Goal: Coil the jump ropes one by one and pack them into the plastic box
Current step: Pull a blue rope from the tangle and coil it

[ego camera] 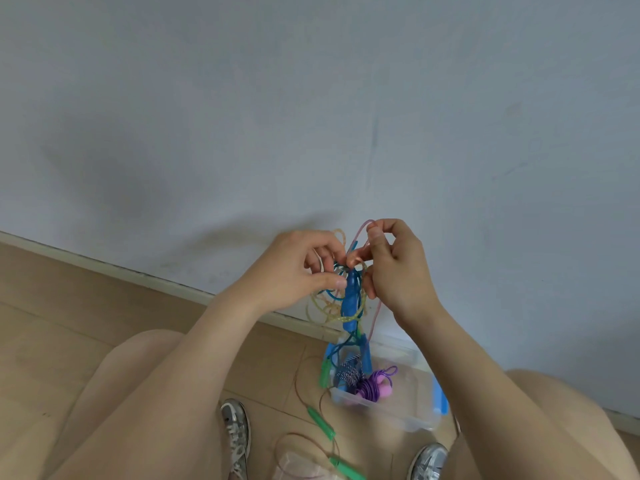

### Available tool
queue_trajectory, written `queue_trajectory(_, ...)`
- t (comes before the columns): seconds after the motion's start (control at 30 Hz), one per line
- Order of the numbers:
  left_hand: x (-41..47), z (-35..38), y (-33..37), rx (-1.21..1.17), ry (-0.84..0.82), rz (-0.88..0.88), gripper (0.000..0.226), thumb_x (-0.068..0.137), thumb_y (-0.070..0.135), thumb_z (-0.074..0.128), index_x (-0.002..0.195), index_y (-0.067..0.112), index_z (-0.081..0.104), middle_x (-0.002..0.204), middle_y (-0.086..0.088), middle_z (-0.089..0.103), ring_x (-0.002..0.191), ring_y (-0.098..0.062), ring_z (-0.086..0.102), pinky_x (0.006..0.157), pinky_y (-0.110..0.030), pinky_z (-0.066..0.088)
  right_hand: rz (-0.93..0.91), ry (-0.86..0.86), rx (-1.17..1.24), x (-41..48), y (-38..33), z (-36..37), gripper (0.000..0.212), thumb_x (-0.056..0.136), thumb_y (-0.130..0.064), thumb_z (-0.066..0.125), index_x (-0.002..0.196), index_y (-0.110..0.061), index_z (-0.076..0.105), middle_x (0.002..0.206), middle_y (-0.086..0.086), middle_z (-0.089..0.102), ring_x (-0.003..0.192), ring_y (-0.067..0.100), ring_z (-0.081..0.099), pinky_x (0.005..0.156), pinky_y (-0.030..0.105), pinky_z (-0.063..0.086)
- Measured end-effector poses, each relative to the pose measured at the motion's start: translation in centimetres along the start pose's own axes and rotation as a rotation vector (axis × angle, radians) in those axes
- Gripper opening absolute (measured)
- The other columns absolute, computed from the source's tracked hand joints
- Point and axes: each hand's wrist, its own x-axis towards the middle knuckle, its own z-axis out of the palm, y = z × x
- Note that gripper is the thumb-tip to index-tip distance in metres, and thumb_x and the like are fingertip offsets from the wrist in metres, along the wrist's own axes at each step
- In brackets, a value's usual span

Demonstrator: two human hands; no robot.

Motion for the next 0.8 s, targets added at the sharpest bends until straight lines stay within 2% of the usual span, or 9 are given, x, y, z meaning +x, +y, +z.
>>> queue_trajectory(0.13, 0.05, -0.17, 0.03, 0.024, 0.09, 0.03, 0.019, 0.075, 0.025, 0.094, 0.084, 0.034, 0.08, 0.078, 0.009, 0.068, 0.069, -0.014, 0.063, 0.07, -0.027, 0.051, 0.066, -0.002, 0.075, 0.02, -0.01, -0.07, 0.022, 0.114, -0.028, 0.046, 0.119, -0.008, 0.053, 0.085, 0.025, 0.073, 0.033, 0.018, 0.041, 0.038, 0.021, 0.032)
queue_trajectory(0.3, 0.11, 0.07, -0.25, 0.123, 0.158, 0.122, 0.013, 0.081, 0.027, 0.09, 0.088, 0.035, 0.082, 0.083, 0.014, 0.063, 0.07, -0.015, 0.06, 0.071, -0.042, 0.055, 0.185, -0.043, 0.208, 0.04, -0.05, 0.02, 0.024, 0.113, -0.029, 0.046, 0.121, -0.009, 0.054, 0.09, 0.02, 0.076, 0.037, 0.016, 0.042, 0.04, 0.02, 0.033)
queue_trajectory(0.4, 0.04, 0.27, -0.25, 0.167, 0.203, 0.177, 0.011, 0.085, 0.023, 0.085, 0.091, 0.031, 0.08, 0.088, 0.015, 0.059, 0.068, -0.016, 0.056, 0.067, -0.036, 0.053, 0.236, -0.063, 0.288, 0.18, 0.07, -0.11, 0.024, 0.114, -0.026, 0.045, 0.128, -0.009, 0.055, 0.097, 0.019, 0.075, 0.043, 0.017, 0.039, 0.042, 0.022, 0.034)
queue_trajectory(0.5, -0.05, 0.33, -0.17, 0.224, 0.195, 0.192, 0.01, 0.088, 0.021, 0.078, 0.09, 0.029, 0.073, 0.096, 0.015, 0.056, 0.076, -0.012, 0.056, 0.071, -0.024, 0.047, 0.246, -0.101, 0.324, 0.09, -0.26, -0.29, 0.023, 0.111, -0.03, 0.05, 0.116, -0.01, 0.06, 0.101, 0.016, 0.074, 0.047, 0.017, 0.037, 0.046, 0.024, 0.032)
queue_trajectory(0.6, -0.11, 0.22, -0.08, 0.218, 0.186, 0.183, 0.012, 0.089, 0.018, 0.074, 0.089, 0.026, 0.066, 0.099, 0.013, 0.054, 0.085, -0.008, 0.057, 0.076, -0.016, 0.043, 0.204, -0.132, 0.265, 0.06, -0.49, -0.31, 0.026, 0.103, -0.034, 0.066, 0.1, -0.008, 0.067, 0.096, 0.01, 0.072, 0.051, 0.017, 0.035, 0.051, 0.028, 0.028)
queue_trajectory(0.7, -0.02, 0.22, -0.06, 0.212, 0.188, 0.163, 0.012, 0.087, 0.014, 0.071, 0.089, 0.023, 0.063, 0.1, 0.012, 0.053, 0.089, -0.011, 0.057, 0.078, -0.017, 0.042, 0.173, -0.08, 0.171, 0.07, 0.02, -0.16, 0.028, 0.1, -0.026, 0.071, 0.098, 0.002, 0.073, 0.09, 0.009, 0.067, 0.052, 0.016, 0.037, 0.052, 0.027, 0.032)
queue_trajectory(0.8, 0.22, 0.18, -0.43, 0.186, 0.214, 0.148, 0.01, 0.091, 0.012, 0.066, 0.092, 0.021, 0.061, 0.102, 0.01, 0.053, 0.09, -0.01, 0.059, 0.081, -0.022, 0.046, 0.122, -0.044, 0.067, 0.07, 0.28, -0.13, 0.035, 0.103, -0.035, 0.068, 0.091, -0.003, 0.075, 0.081, 0.007, 0.072, 0.051, 0.013, 0.044, 0.051, 0.024, 0.039)
